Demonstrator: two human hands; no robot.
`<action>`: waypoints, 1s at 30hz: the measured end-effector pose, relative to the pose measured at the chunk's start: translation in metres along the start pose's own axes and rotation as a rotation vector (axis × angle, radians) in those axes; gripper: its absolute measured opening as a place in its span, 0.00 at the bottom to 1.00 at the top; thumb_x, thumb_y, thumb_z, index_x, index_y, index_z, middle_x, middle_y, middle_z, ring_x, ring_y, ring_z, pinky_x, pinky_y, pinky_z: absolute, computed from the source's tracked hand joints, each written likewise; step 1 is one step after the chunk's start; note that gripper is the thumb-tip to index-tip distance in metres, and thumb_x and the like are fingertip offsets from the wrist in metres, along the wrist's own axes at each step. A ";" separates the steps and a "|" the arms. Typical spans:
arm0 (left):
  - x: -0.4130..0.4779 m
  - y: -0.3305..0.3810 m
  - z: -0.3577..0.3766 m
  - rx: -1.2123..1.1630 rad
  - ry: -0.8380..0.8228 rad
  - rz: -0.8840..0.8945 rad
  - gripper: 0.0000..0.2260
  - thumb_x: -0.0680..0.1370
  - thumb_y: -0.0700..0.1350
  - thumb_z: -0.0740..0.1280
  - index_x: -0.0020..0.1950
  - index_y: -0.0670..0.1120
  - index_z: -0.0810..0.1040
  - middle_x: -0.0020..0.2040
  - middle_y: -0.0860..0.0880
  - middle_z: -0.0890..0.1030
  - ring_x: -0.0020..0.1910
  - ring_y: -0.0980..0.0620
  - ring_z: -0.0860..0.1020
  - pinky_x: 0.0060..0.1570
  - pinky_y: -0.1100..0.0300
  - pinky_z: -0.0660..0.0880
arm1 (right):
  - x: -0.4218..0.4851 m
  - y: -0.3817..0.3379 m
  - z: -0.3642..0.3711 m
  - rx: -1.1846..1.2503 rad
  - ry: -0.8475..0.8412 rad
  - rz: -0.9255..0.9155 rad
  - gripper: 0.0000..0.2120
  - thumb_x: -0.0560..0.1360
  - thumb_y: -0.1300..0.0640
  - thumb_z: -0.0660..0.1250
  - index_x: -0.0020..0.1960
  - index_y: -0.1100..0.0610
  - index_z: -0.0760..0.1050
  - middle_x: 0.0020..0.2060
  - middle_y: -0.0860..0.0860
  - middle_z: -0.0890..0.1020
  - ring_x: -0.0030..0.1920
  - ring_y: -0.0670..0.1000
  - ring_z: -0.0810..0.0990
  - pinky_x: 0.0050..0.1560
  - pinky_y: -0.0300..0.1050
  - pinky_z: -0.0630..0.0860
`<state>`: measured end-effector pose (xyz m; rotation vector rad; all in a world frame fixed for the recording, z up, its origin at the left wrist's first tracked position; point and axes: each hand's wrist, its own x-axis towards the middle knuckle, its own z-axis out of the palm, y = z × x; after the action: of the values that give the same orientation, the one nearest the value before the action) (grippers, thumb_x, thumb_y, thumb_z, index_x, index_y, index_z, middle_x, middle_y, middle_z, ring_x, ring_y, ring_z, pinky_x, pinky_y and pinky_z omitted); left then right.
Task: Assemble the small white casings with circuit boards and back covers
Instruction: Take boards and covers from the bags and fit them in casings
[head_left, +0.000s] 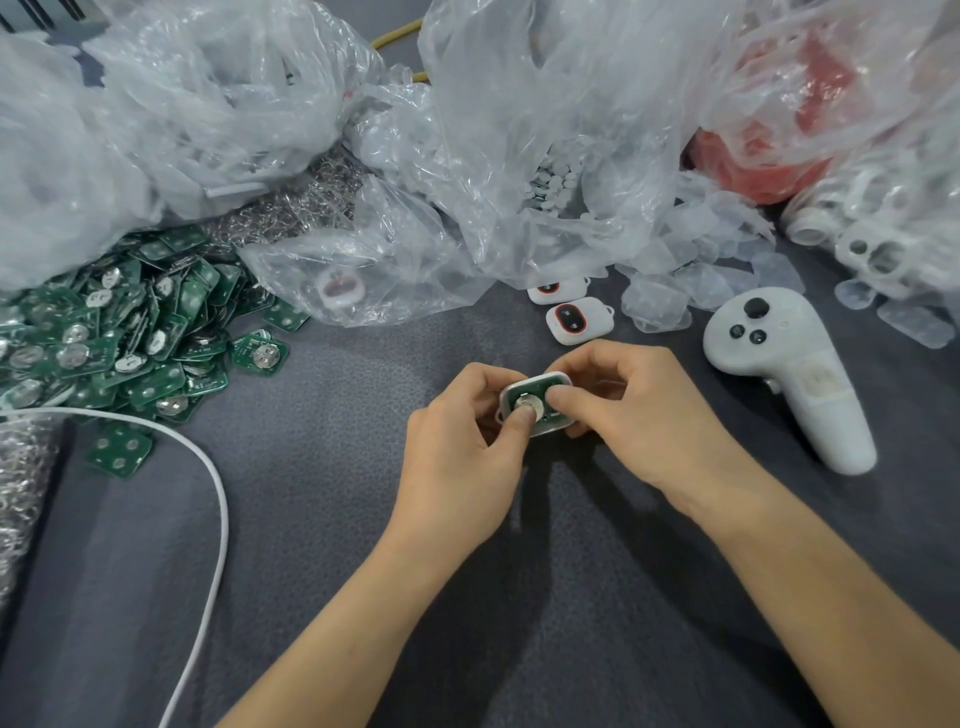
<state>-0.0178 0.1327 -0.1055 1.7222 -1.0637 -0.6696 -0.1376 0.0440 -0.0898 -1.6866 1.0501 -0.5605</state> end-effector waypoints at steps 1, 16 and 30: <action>0.000 0.000 0.000 0.000 -0.002 0.001 0.09 0.76 0.39 0.69 0.46 0.53 0.78 0.39 0.58 0.83 0.40 0.60 0.81 0.40 0.69 0.74 | 0.000 -0.001 0.000 -0.001 0.001 -0.001 0.08 0.72 0.61 0.71 0.40 0.48 0.81 0.34 0.46 0.84 0.33 0.42 0.81 0.35 0.34 0.75; -0.002 0.000 0.001 0.024 0.019 0.078 0.09 0.76 0.39 0.69 0.47 0.54 0.77 0.38 0.59 0.82 0.35 0.61 0.77 0.37 0.73 0.69 | -0.004 -0.007 0.002 0.005 -0.048 0.089 0.04 0.76 0.59 0.67 0.45 0.51 0.78 0.40 0.48 0.82 0.41 0.44 0.79 0.43 0.36 0.75; 0.007 0.001 -0.003 -0.361 0.015 -0.057 0.07 0.77 0.34 0.67 0.48 0.46 0.79 0.33 0.56 0.82 0.29 0.63 0.74 0.31 0.70 0.70 | 0.000 -0.004 -0.003 0.381 -0.206 0.046 0.09 0.76 0.65 0.64 0.53 0.58 0.79 0.43 0.54 0.83 0.39 0.47 0.78 0.39 0.37 0.75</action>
<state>-0.0125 0.1282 -0.1032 1.4449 -0.8267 -0.8285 -0.1383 0.0425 -0.0845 -1.3496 0.7753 -0.5081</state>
